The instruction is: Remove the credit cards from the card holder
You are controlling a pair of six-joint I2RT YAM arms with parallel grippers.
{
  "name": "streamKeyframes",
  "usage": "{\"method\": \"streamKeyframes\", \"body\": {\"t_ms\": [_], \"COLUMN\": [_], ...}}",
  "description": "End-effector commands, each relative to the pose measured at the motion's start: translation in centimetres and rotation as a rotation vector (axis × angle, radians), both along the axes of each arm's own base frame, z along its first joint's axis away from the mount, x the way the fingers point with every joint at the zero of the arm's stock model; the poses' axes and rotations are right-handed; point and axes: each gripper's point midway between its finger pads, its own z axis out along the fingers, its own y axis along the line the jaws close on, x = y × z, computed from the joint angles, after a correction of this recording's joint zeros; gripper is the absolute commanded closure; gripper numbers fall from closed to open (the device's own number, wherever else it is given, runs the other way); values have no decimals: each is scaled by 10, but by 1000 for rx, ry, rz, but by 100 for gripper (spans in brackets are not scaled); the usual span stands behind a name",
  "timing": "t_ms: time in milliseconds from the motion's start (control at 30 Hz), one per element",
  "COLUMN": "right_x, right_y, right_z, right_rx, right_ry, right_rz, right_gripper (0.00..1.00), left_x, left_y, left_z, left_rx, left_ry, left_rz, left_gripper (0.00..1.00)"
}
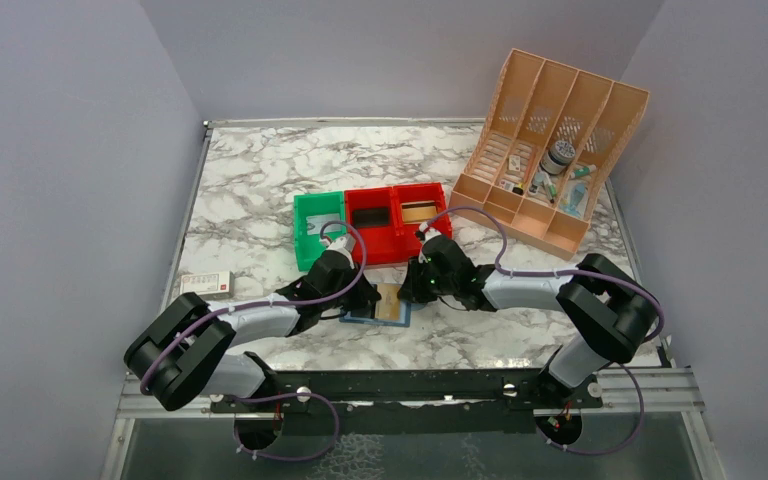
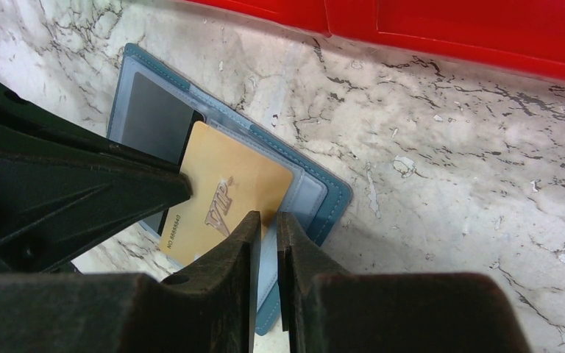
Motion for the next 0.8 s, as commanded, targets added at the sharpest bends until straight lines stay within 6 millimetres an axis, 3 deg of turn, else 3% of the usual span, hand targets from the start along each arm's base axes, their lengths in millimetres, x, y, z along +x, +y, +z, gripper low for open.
{"method": "streamKeyframes", "body": {"t_ms": [0, 467, 767], "right_x": [-14, -13, -13], "right_y": [-14, -15, -9], "right_z": [-23, -23, -11], "right_rx": [-69, -76, -49], "right_ry": [56, 54, 32], "right_rz": [0, 1, 42], "right_gripper": [84, 84, 84], "left_x": [-1, 2, 2], "left_y": [-2, 19, 19], "left_z": [4, 6, 9], "left_rx": [-25, 54, 57], "left_ry": [-13, -35, -41], "left_rz": [-17, 58, 48], "left_gripper": [99, 100, 100]}}
